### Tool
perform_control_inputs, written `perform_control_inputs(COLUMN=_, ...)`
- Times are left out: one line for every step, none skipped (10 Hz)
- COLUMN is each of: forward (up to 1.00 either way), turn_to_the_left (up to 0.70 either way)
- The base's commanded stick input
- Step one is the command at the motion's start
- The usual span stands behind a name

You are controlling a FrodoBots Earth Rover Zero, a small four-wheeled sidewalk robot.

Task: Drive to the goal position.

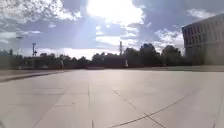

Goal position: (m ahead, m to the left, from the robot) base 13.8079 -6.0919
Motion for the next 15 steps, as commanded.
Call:
perform_control_inputs(forward=0.70, turn_to_the_left=-0.01)
perform_control_inputs(forward=0.70, turn_to_the_left=-0.01)
perform_control_inputs(forward=0.70, turn_to_the_left=-0.01)
perform_control_inputs(forward=0.70, turn_to_the_left=-0.01)
perform_control_inputs(forward=0.70, turn_to_the_left=-0.01)
perform_control_inputs(forward=0.70, turn_to_the_left=-0.01)
perform_control_inputs(forward=0.70, turn_to_the_left=-0.01)
perform_control_inputs(forward=0.70, turn_to_the_left=-0.01)
perform_control_inputs(forward=0.70, turn_to_the_left=-0.01)
perform_control_inputs(forward=0.70, turn_to_the_left=-0.01)
perform_control_inputs(forward=0.70, turn_to_the_left=-0.01)
perform_control_inputs(forward=0.70, turn_to_the_left=-0.01)
perform_control_inputs(forward=0.70, turn_to_the_left=-0.01)
perform_control_inputs(forward=0.70, turn_to_the_left=-0.01)
perform_control_inputs(forward=0.70, turn_to_the_left=-0.01)
